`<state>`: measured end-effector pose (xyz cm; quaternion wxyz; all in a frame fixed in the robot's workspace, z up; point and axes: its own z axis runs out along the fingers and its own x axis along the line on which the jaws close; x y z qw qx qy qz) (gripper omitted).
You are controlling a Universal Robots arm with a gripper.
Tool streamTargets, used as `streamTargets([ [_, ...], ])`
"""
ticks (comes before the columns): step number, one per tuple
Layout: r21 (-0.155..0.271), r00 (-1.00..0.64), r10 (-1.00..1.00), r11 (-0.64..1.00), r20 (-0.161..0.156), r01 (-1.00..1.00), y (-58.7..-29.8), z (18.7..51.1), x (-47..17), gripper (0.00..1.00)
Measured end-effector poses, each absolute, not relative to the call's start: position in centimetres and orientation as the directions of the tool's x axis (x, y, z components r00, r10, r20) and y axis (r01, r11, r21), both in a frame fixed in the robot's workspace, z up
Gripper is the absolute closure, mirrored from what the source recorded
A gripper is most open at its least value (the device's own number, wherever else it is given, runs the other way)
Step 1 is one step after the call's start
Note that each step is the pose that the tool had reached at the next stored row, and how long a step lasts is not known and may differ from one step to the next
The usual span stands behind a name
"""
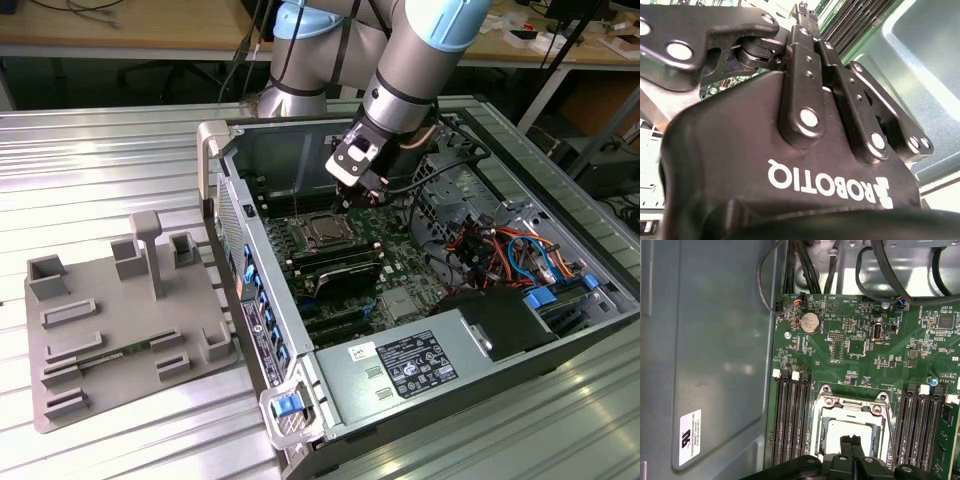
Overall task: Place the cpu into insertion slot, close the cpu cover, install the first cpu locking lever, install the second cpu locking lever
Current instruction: 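Install the first cpu locking lever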
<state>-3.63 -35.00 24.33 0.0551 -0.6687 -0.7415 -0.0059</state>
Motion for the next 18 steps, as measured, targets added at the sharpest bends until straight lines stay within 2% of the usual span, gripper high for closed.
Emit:
streamTargets([
  [18, -0.065, -0.173, 0.981, 0.179, 0.089, 0.982, -35.01, 24.33, -3.64, 0.89],
])
